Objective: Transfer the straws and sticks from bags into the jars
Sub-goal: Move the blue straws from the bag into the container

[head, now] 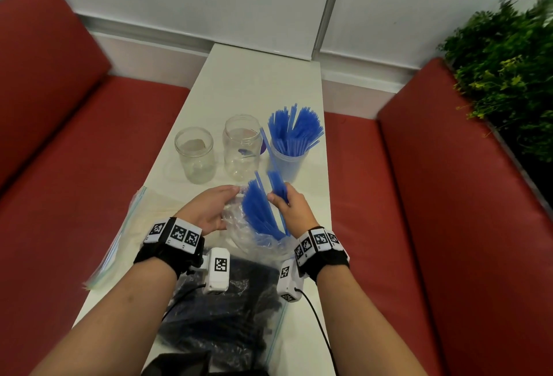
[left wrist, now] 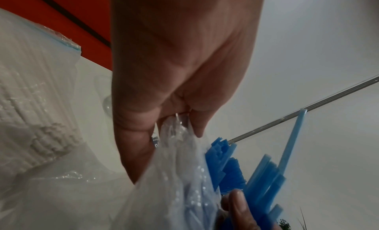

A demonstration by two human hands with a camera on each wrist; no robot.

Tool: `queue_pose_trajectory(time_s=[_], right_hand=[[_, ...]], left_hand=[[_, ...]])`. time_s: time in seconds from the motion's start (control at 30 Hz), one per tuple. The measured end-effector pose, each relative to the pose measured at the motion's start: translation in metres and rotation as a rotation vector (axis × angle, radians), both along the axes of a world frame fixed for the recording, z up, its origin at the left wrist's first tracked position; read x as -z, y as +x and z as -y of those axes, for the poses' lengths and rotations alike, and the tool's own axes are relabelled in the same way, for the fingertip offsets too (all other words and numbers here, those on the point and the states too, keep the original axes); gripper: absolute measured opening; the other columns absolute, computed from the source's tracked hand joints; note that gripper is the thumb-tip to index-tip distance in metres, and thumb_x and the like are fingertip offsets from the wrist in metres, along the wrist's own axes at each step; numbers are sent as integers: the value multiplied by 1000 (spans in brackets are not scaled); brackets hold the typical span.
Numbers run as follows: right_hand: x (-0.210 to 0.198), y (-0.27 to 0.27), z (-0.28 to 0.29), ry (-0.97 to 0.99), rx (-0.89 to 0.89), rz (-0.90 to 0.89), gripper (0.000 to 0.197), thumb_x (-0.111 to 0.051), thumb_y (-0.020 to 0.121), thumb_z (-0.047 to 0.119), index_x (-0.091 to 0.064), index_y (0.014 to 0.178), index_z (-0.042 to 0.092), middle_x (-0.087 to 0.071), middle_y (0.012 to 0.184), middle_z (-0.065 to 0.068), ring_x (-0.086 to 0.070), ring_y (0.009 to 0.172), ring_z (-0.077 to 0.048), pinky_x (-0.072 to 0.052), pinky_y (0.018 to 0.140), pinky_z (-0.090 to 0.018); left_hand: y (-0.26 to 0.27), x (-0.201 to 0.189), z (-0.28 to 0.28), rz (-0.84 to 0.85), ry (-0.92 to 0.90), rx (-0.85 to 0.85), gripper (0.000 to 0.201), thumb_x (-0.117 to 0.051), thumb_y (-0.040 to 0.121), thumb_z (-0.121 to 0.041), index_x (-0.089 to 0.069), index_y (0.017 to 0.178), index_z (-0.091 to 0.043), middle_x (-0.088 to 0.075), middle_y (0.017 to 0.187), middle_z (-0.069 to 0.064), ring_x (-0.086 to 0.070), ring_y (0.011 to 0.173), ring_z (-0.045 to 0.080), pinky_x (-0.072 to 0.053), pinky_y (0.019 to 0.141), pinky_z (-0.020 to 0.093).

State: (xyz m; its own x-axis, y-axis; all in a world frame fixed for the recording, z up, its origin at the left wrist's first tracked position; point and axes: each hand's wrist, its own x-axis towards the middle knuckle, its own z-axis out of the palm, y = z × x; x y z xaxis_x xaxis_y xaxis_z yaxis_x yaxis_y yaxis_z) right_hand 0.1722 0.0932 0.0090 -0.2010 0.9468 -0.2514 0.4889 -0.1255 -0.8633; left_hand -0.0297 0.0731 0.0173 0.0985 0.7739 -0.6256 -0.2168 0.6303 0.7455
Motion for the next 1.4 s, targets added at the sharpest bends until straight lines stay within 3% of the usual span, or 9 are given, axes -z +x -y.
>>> queue_pose_trajectory(time_s=[0.17, 0.27, 0.47, 0.63, 0.8, 0.9, 1.13, 1.3, 1.4], right_hand=[[-20, -6, -1, 146, 68, -228, 10, -58, 101, 26, -57, 111, 29, -67, 92, 10, -64, 84, -1, -49, 79, -13], [-30, -9, -6, 196, 148, -330, 6, -64, 97, 23, -58, 96, 22, -59, 71, 8, -56, 66, -8, -50, 70, -19], [-23, -12, -1, 56, 189, -334, 30, -76, 88, 32, -58, 82, 8, -50, 66, -8, -47, 62, -19, -48, 64, -32], [-75, -10, -16, 201, 171, -424, 39, -71, 92, 35, -54, 70, 9, -51, 56, -5, -48, 52, -17, -47, 55, -29], [-155, -25, -23, 356, 142, -762, 35, -75, 90, 32, -52, 65, 23, -45, 53, -1, -41, 46, -19, -41, 49, -29], [-164, -41, -14, 320, 98, -937, 35, -73, 91, 26, -49, 67, 23, -41, 55, -2, -39, 47, -19, -40, 49, -30], [-128, -66, 11, 209, 140, -853, 34, -69, 95, 22, -47, 71, 15, -47, 57, -2, -43, 51, -17, -46, 66, -41], [-144, -40, -26, 329, 173, -799, 35, -73, 92, 27, -51, 65, 24, -49, 54, 0, -45, 48, -17, -45, 53, -31], [-146, -17, -58, 371, 250, -705, 36, -76, 88, 34, -52, 64, 23, -51, 55, -2, -46, 50, -17, -47, 55, -30]], left_hand=[[-1, 3, 0, -4, -3, -6, 26, -52, 105, -28, -70, 119, -16, -76, 109, 9, -76, 91, 28, -61, 76, 45], [-1, 3, -1, -6, -2, 0, 25, -53, 105, -29, -70, 118, -16, -76, 109, 9, -76, 89, 28, -61, 74, 44], [-1, 3, -1, -16, -7, 18, 25, -51, 106, -29, -70, 118, -16, -77, 106, 7, -76, 88, 26, -61, 71, 42], [-3, 7, -2, -20, -33, 4, 24, -54, 104, -28, -72, 116, -17, -76, 110, 7, -74, 95, 30, -61, 82, 49], [3, 3, -3, -21, -49, -7, 24, -52, 105, -26, -71, 113, -13, -74, 102, 8, -73, 81, 26, -62, 66, 43], [8, -2, -3, 5, -43, 3, 24, -51, 105, -23, -66, 117, -8, -69, 99, 8, -70, 74, 23, -58, 60, 40], [10, -1, 0, 35, -9, 58, 32, -49, 106, -23, -58, 130, -2, -59, 110, 15, -59, 88, 33, -55, 72, 43], [9, 1, 1, 19, -56, 0, 24, -47, 107, -22, -66, 114, -9, -75, 86, 4, -73, 68, 22, -60, 57, 37], [7, -2, 3, 24, -61, 0, 26, -49, 107, -24, -68, 116, -9, -75, 99, 9, -75, 76, 24, -61, 62, 39]])
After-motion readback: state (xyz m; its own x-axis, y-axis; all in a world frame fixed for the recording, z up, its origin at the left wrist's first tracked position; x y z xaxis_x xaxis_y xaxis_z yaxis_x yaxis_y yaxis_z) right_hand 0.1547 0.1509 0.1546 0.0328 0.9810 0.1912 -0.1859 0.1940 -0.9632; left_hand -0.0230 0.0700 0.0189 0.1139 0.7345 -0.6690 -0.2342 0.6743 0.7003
